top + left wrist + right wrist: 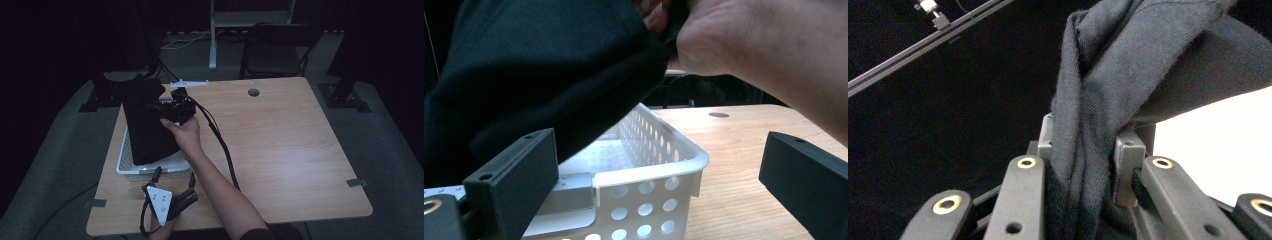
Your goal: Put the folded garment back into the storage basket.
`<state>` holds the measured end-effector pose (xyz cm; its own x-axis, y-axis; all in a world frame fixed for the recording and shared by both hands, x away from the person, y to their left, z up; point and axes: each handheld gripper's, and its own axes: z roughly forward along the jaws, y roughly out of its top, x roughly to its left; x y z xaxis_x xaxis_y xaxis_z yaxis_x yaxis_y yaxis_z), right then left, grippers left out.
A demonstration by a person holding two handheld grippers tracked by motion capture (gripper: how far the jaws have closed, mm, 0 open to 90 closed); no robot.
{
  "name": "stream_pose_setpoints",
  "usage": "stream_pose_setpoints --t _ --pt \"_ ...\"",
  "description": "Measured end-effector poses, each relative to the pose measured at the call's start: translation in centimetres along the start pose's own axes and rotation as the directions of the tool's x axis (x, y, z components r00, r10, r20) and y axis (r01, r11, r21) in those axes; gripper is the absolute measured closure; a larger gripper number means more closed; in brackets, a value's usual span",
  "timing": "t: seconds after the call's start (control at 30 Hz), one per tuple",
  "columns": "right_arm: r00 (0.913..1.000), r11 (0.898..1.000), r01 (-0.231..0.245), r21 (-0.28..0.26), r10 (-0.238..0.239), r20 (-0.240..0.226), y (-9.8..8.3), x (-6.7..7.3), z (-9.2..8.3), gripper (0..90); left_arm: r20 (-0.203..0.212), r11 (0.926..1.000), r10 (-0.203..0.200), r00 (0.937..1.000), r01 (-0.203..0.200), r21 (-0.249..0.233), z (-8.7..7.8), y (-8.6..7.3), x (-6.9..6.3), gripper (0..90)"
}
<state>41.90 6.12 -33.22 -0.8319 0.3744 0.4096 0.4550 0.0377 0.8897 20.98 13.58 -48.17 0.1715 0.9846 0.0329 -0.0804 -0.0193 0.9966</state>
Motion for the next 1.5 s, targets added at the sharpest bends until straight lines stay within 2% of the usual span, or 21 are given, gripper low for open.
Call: stream_pose_setpoints --t 0.4,0.7,1.1,1.3,1.5 --pt "0.9989 0.999 -0.040 0.017 0.040 0.023 -1.4 -1.6 0.1 73.4 0.001 1.0000 -0.001 1.0000 0.001 -0.001 0.0 0.0 0.0 3.7" --pt "0.9985 0.998 -0.046 0.046 0.045 0.032 -2.2 -1.9 1.0 73.4 0.005 1.0000 -0.003 1.0000 0.003 -0.005 0.0 0.0 0.0 3.7" --pt "0.9958 0.992 -0.082 0.093 0.078 0.048 -3.1 -2.8 2.1 73.2 0.006 1.0000 -0.002 1.0000 0.002 -0.006 0.0 0.0 0.0 3.7" --pt "0.9934 0.985 -0.102 0.141 0.094 0.066 -3.3 -3.4 2.4 73.2 0.006 1.0000 -0.003 1.0000 0.003 -0.006 0.0 0.0 0.0 3.7" --pt "0.9939 0.976 -0.087 0.199 0.071 0.085 -3.2 -3.2 3.1 72.6 0.006 1.0000 -0.003 1.0000 0.003 -0.006 0.0 0.0 0.0 3.7"
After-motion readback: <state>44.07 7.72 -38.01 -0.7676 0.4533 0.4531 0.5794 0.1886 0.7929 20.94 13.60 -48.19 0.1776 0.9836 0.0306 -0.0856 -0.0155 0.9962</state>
